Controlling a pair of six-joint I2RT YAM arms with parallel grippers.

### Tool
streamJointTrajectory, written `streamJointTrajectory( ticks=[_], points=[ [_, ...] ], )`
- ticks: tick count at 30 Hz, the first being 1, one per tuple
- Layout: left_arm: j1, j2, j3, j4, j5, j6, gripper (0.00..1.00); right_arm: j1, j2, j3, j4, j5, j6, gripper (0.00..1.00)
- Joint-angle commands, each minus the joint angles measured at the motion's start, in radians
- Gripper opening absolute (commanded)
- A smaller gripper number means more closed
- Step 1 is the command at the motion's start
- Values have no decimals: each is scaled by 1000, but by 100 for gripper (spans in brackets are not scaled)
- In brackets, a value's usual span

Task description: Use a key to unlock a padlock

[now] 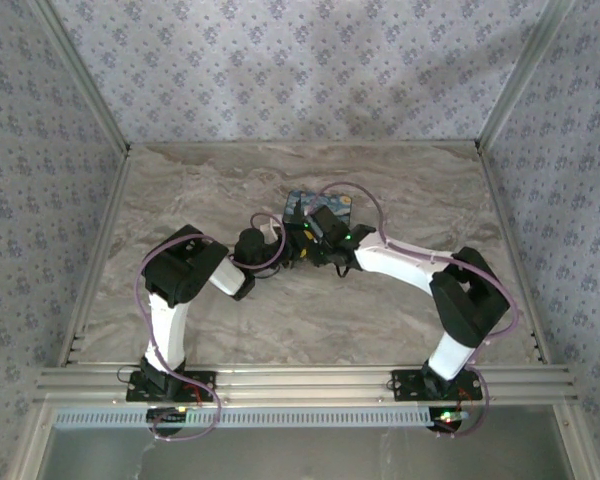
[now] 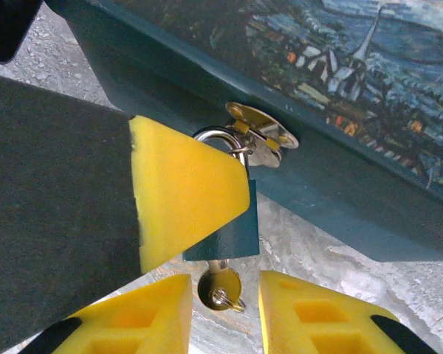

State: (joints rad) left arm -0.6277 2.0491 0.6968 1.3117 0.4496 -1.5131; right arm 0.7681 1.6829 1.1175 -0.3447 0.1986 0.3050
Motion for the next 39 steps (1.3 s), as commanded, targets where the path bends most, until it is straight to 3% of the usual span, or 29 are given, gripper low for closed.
streamJointTrajectory(
  ticks=[1, 9, 15, 18, 23, 26, 28, 36, 39],
  points=[
    [5, -41, 19, 55, 23, -2, 0, 12, 26, 46, -43, 62, -32, 31],
    [6, -43, 24, 55, 25, -5, 0, 32, 49, 67, -54, 91, -52, 28],
    [5, -43, 26, 54, 26, -5, 0, 39, 41, 64, -42, 95, -61, 15],
    [6, -42, 24, 51, 26, -2, 0, 40, 33, 64, -39, 72, -66, 1],
    [7, -38, 21, 50, 26, 4, 0, 21, 23, 58, -32, 12, -40, 0],
    [9, -37, 18, 37, 25, 14, 0, 21, 16, 38, -29, 19, -29, 22],
    [10, -32, 14, 35, 24, 19, 0, 19, -1, 13, -22, 13, -18, 30],
    [14, -5, -3, 22, 29, 36, 1, 13, -98, -85, 2, 14, 27, 32],
    [13, -1, -9, -12, 32, 56, 7, 7, -121, -111, 9, 12, 46, 33]
  ],
)
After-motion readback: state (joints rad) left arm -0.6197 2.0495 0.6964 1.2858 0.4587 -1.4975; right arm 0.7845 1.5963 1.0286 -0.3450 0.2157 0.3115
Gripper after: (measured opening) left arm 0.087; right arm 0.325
